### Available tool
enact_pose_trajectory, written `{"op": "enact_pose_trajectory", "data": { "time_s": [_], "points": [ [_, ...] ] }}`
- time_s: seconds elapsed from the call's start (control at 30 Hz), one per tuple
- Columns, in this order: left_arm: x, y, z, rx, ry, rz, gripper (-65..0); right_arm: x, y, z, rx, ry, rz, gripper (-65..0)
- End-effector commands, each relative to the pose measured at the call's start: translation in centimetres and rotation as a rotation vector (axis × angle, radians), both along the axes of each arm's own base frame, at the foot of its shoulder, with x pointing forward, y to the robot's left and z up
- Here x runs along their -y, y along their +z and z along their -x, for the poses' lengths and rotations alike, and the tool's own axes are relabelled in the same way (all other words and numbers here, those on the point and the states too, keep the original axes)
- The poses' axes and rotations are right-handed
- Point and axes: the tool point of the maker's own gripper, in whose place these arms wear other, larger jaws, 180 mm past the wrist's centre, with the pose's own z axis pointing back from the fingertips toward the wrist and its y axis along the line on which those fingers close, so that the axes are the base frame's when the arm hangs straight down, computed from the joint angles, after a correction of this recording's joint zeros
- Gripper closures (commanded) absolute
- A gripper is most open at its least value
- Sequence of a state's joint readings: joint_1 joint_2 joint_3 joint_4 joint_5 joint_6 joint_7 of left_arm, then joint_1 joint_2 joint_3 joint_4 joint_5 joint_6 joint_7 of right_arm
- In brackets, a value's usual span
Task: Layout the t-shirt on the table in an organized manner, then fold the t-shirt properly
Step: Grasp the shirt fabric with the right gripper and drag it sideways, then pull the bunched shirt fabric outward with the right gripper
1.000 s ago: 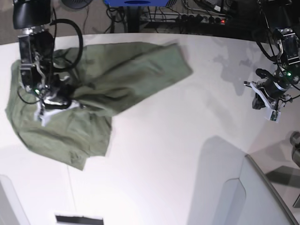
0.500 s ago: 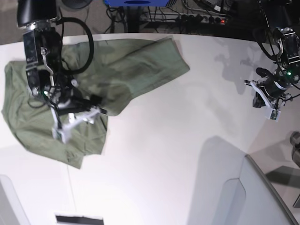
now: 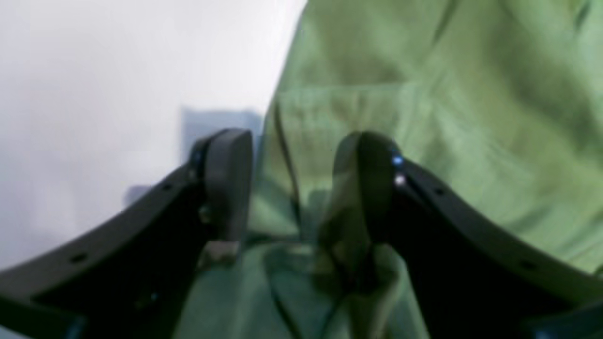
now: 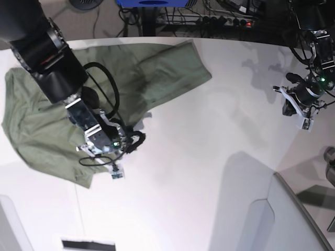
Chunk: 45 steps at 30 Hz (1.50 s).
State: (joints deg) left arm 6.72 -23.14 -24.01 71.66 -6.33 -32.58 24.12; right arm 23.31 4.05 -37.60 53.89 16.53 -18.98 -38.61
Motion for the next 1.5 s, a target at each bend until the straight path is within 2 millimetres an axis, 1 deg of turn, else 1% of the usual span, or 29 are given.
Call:
{"op": "enact_pose_trajectory", "data": {
  "time_s": [0.0, 0.1, 0.2, 0.23, 0.27, 0.3, 0.33, 0.37, 0.4, 0.43, 0.53, 0.63, 0.67, 0.7, 0.73, 0.77, 0.83, 0.87, 0.93, 0.97, 1.07, 1.13, 1.2, 1.27, 1.3, 1.37, 1.47],
  "points": [
    [-0.9, 1.1, -0.7, 0.036, 0.007, -0.013, 0.0, -0.3, 1.5, -1.8, 0.061, 0.012, 0.018, -35.9],
    [-1.0, 0.9, -0.5, 0.029, 0.01, -0.012, 0.0, -0.6, 1.5, -1.9, 0.074, 0.033, 0.053, -35.7],
    [-1.0, 0.7, -0.4, 0.024, 0.013, -0.009, 0.0, -0.2, 0.9, -1.7, 0.059, 0.028, 0.063, -35.4],
    [-1.0, 0.7, -0.4, 0.024, 0.014, -0.007, 0.0, 0.1, 0.6, -1.5, 0.048, 0.026, 0.069, -34.2],
    [-1.0, 0.7, -0.5, 0.026, 0.014, -0.007, 0.0, 0.2, 0.5, -1.6, 0.047, 0.025, 0.073, -30.6],
    [-1.0, 0.8, -0.5, 0.027, 0.014, -0.007, 0.0, 0.3, 0.5, -1.6, 0.049, 0.025, 0.075, -25.7],
    [-0.9, 0.8, -0.6, 0.029, 0.014, -0.006, 0.0, 0.3, 0.5, -1.7, 0.053, 0.027, 0.074, -19.8],
    [-0.9, 0.8, -0.6, 0.029, 0.014, -0.006, 0.0, 0.2, 0.5, -1.7, 0.055, 0.027, 0.074, -12.2],
    [-0.9, 0.8, -0.7, 0.03, 0.014, -0.006, 0.0, 0.3, 0.4, -1.7, 0.053, 0.027, 0.075, -6.2],
    [-0.9, 0.9, -0.7, 0.032, 0.014, -0.006, 0.0, 0.3, 0.4, -1.7, 0.053, 0.027, 0.075, -4.4],
    [-0.9, 0.9, -0.8, 0.034, 0.014, -0.006, 0.0, -0.1, 0.8, -1.8, 0.06, 0.03, 0.066, -3.8],
    [-0.9, 0.9, -0.8, 0.034, 0.014, -0.006, 0.0, -2.5, 2.5, -2.6, 0.108, 0.058, 0.019, -3.5],
    [-0.9, 0.9, -0.8, 0.034, 0.014, -0.006, 0.0, -2.9, 3.0, -2.6, 0.111, 0.06, 0.01, -3.5],
    [-0.9, 0.9, -0.8, 0.034, 0.014, -0.006, 0.0, -3.5, 3.3, -2.6, 0.111, 0.061, -0.005, -4.4],
    [-0.9, 0.9, -0.8, 0.034, 0.014, -0.006, 0.0, -4.6, 3.6, -2.6, 0.108, 0.067, -0.022, -4.7],
    [-1.0, 0.9, -0.8, 0.034, 0.014, -0.007, 0.0, -5.1, 4.0, -2.9, 0.112, 0.07, -0.029, -6.3],
    [-1.0, 0.9, -0.7, 0.032, 0.013, -0.009, 0.0, -5.3, 3.9, -2.9, 0.107, 0.069, -0.031, -14.0],
    [-1.0, 0.9, -0.7, 0.03, 0.013, -0.009, 0.0, -5.2, 3.6, -2.8, 0.095, 0.066, -0.025, -19.2],
    [-1.1, 0.8, -0.5, 0.027, 0.013, -0.01, 0.0, -4.7, 2.9, -2.6, 0.081, 0.061, -0.013, -26.9],
    [-1.1, 0.8, -0.5, 0.026, 0.013, -0.01, 0.0, -4.6, 2.7, -2.5, 0.075, 0.059, -0.008, -27.3],
    [-1.1, 0.8, -0.5, 0.026, 0.013, -0.012, 0.0, -3.9, 1.7, -1.9, 0.046, 0.051, 0.011, -21.2],
    [-1.1, 0.7, -0.4, 0.024, 0.013, -0.01, 0.0, -3.8, 1.5, -1.9, 0.041, 0.049, 0.015, -19.2],
    [-1.0, 0.8, -0.5, 0.027, 0.014, -0.007, 0.0, -3.8, 1.6, -1.9, 0.044, 0.05, 0.013, -20.3],
    [-1.0, 0.8, -0.6, 0.029, 0.014, -0.007, 0.0, -4.1, 1.8, -2.0, 0.048, 0.053, 0.009, -22.8],
    [-1.0, 0.8, -0.6, 0.029, 0.014, -0.007, 0.0, -4.8, 1.9, -1.9, 0.049, 0.062, 0.0, -24.5],
    [-1.0, 0.9, -0.7, 0.03, 0.014, -0.007, 0.0, -6.3, 2.8, -2.2, 0.068, 0.076, -0.028, -26.6],
    [-1.0, 0.9, -0.7, 0.03, 0.013, -0.009, 0.0, -7.5, 3.7, -2.4, 0.094, 0.09, -0.052, -27.5]
  ]
}}
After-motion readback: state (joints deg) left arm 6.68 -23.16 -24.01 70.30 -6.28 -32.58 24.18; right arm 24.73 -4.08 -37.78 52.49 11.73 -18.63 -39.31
